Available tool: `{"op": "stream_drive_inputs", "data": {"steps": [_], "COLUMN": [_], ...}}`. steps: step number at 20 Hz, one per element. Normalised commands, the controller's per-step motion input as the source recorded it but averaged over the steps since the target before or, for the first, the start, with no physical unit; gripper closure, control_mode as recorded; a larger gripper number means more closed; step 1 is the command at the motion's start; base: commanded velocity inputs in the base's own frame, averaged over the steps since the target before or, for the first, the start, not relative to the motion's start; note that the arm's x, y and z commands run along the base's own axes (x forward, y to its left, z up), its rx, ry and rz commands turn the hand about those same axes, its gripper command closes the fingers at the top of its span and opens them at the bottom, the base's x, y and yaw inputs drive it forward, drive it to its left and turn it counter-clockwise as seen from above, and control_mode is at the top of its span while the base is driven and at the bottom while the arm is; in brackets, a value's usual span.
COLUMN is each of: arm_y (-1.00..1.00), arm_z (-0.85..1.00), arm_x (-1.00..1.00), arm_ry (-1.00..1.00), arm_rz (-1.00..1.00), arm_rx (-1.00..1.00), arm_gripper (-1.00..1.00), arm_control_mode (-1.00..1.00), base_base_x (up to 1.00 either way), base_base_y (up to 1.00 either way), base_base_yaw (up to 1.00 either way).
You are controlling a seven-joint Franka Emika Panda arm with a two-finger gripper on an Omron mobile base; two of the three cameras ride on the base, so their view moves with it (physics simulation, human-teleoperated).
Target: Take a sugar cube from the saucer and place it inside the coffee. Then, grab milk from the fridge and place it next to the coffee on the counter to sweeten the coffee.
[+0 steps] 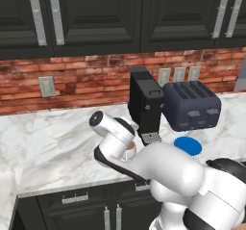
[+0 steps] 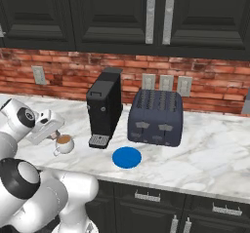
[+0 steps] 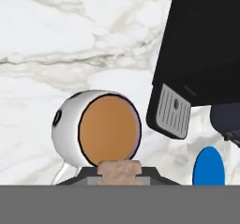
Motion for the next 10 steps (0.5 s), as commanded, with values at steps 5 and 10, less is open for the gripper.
{"op": "stream_drive_inputs", "data": {"steps": [5,10], "arm_y": [-0.05,-0.14], "arm_z": [-0.04,-0.06], "arm_x": [0.01,0.05], "arm_ry": [0.0,0.0], "arm_rz": [-0.07,-0.04], "arm_rx": [0.0,0.0], "arm_gripper": [1.0,1.0], "arm_control_mode": [-1.0,-1.0], "base_base_x": [0.0,0.0], "base_base_y": [0.0,0.0], "base_base_yaw": [0.0,0.0]}}
